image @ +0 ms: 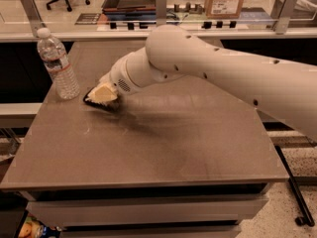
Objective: Move rxbar chocolate near water bottle
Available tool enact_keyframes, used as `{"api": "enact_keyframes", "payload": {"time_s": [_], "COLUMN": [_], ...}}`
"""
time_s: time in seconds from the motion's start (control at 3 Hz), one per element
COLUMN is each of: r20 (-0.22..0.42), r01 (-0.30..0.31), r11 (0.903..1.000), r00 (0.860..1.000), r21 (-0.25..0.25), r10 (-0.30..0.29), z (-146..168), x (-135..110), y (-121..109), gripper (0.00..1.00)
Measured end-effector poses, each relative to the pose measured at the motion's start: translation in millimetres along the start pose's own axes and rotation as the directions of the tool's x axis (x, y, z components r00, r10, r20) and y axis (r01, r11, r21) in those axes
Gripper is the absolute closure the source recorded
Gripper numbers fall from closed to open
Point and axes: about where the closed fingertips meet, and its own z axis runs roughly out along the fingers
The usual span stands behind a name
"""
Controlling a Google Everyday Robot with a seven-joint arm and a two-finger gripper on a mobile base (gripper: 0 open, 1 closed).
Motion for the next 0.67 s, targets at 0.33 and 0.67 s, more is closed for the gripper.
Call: {"api": "enact_keyframes", "payload": {"time_s": [0.33,0.67], "r20": [0.0,0.0], "r01": [0.003,0.003], "r11": [1.0,1.0], "r00": [1.0,1.0], "r21": [-0.002,-0.002], "r10": [-0.003,-0.003], "z": [0.3,0.4], "x": [-1.4,-1.4], "y": [1.5,1.6], "gripper": [0.0,0.0]}}
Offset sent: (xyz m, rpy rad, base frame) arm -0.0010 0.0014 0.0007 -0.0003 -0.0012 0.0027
